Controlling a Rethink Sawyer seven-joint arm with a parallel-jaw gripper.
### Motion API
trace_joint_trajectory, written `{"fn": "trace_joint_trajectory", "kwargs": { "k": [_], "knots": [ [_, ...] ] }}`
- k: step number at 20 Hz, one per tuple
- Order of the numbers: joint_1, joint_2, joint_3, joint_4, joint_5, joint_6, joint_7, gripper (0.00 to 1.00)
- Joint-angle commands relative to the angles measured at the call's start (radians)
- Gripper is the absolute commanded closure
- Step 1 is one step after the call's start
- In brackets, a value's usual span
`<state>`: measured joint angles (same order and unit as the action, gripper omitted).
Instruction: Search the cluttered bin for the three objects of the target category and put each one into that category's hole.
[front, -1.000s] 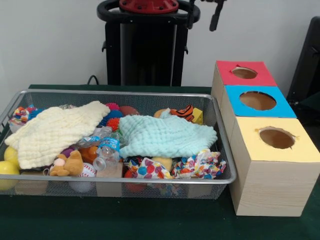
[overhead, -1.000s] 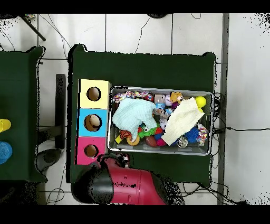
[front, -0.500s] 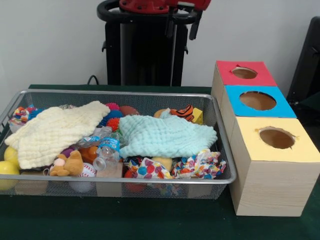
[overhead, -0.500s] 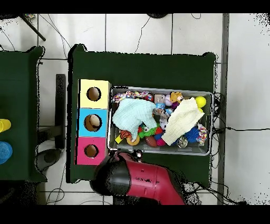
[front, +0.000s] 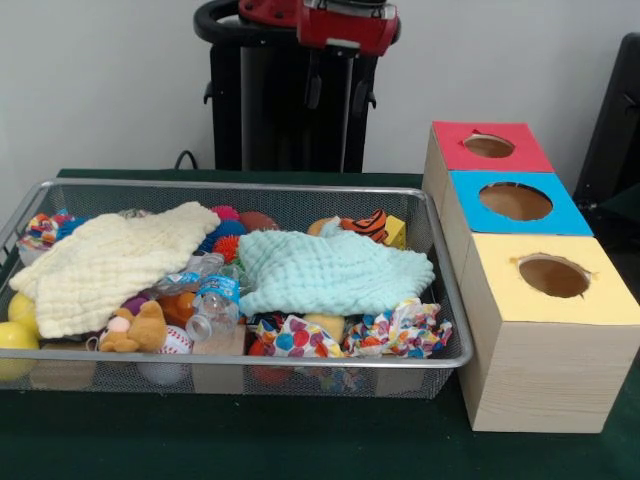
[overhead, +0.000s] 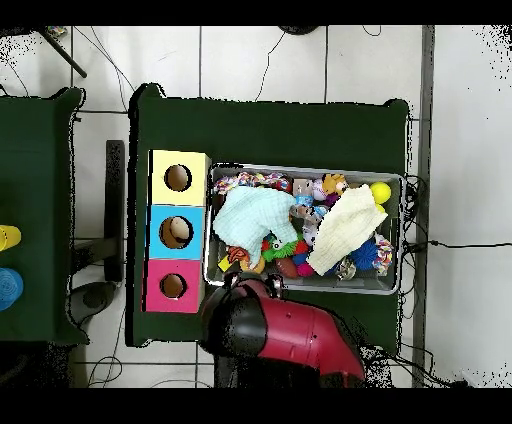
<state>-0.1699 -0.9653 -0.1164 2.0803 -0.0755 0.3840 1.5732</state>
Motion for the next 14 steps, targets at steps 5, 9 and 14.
{"fn": "trace_joint_trajectory", "kwargs": {
  "k": [5, 9, 14],
  "knots": [
    [-0.185, 0.12, 0.271, 0.127, -0.017, -0.178, 0.068, 0.0],
    [-0.197, 0.124, 0.232, 0.08, -0.042, -0.152, 0.069, 0.0],
    [-0.237, 0.162, 0.213, -0.058, -0.079, -0.079, 0.0, 0.0]
  ]
}}
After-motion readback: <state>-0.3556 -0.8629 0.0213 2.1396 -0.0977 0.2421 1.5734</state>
